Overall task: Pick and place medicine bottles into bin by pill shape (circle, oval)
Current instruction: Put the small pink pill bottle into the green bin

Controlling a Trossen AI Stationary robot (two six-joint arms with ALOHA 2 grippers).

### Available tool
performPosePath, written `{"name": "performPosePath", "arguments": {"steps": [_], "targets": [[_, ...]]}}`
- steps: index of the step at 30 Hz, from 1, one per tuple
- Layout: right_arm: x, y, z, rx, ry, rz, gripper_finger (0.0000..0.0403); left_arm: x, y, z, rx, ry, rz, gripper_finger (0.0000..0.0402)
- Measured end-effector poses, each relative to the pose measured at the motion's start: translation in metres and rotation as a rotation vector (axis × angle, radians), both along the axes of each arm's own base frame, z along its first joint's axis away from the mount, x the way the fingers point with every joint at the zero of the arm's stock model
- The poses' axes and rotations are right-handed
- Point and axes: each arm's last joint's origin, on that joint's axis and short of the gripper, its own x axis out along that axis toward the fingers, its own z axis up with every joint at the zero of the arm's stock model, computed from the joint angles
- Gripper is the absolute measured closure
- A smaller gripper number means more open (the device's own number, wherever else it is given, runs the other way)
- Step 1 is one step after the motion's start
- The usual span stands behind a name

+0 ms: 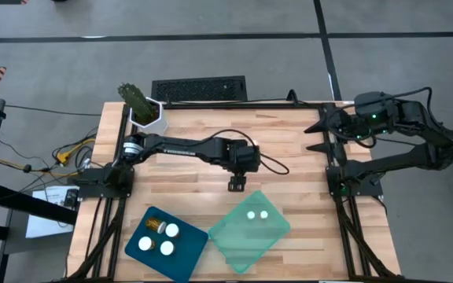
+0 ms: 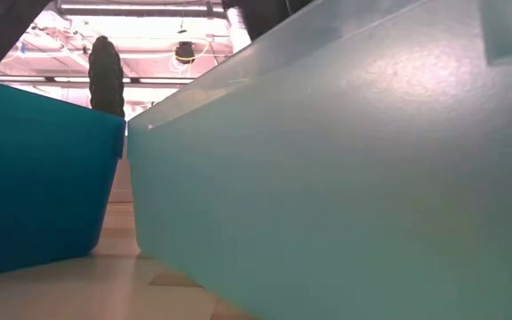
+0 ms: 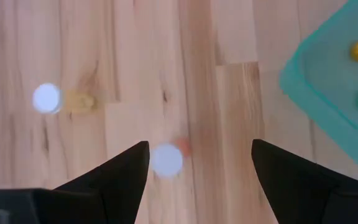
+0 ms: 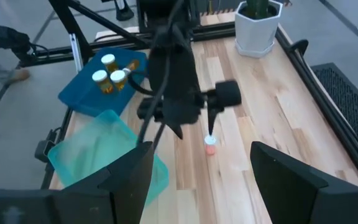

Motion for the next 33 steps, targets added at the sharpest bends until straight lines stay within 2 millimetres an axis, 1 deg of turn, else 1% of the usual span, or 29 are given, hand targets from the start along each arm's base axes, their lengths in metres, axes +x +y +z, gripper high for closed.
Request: {"name": "performPosePath", "arguments": {"steps": [6, 12, 16, 20, 23, 29, 33], "targets": [[-0.003, 0.000, 0.001, 0.014, -0.017, -0.010, 0.0121, 0.003, 0.015, -0.027, 0.024, -0.057, -0.015, 0.0125], [-0.008, 0.001, 0.002, 0.024, -0.029, -0.018, 0.0121, -0.004, 0.035, -0.048, -0.003, -0.012, -0.012, 0.0125], [-0.007, 0.001, 0.002, 0.034, -0.028, -0.026, 0.0121, -0.007, 0.045, -0.054, -0.046, -0.007, 0.003, 0.0125], [-0.007, 0.001, 0.002, 0.034, -0.027, -0.027, 0.0121, -0.007, 0.046, -0.058, -0.046, -0.014, -0.005, 0.0128], [-0.007, 0.001, 0.002, 0.034, -0.028, -0.027, 0.0121, -0.007, 0.045, -0.057, -0.068, -0.017, -0.031, 0.0149], [-0.007, 0.001, 0.002, 0.034, -0.028, -0.027, 0.0121, -0.007, 0.043, -0.057, -0.067, -0.018, -0.046, 0.0217], [-0.007, 0.001, 0.002, 0.034, -0.029, -0.027, 0.0121, -0.007, 0.043, -0.058, -0.068, -0.014, -0.045, 0.0253]]}}
